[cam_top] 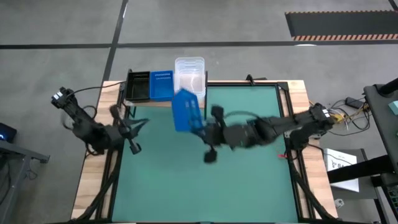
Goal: Stack baskets on shelf by color
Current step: Stack the blue bin on top of the blue bins on the shelf
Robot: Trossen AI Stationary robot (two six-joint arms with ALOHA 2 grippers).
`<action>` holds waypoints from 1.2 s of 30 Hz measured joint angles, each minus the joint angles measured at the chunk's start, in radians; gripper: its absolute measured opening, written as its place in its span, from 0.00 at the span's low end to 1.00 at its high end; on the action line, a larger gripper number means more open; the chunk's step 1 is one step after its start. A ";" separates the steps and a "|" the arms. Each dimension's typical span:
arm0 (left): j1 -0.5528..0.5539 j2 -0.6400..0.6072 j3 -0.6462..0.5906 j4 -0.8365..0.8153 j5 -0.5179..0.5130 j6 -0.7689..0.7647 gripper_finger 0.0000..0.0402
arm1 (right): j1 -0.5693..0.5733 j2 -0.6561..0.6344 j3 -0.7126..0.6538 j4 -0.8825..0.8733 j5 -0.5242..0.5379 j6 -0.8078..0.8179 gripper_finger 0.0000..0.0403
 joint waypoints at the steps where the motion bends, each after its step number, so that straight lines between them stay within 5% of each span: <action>1: 0.000 -0.003 0.002 0.050 0.010 0.049 0.00 | -0.031 0.011 0.020 0.016 -0.024 -0.015 0.02; 8: -0.001 -0.057 -0.066 0.064 0.044 0.100 0.00 | -0.220 0.150 0.206 0.034 -0.219 -0.051 0.02; 19: -0.001 -0.182 -0.113 0.058 0.073 0.168 0.00 | -0.402 0.432 0.556 -0.017 -0.249 -0.186 0.02; 36: 0.000 -0.388 -0.187 0.058 0.148 0.199 0.00 | -0.491 0.561 0.560 0.026 -0.357 -0.215 0.02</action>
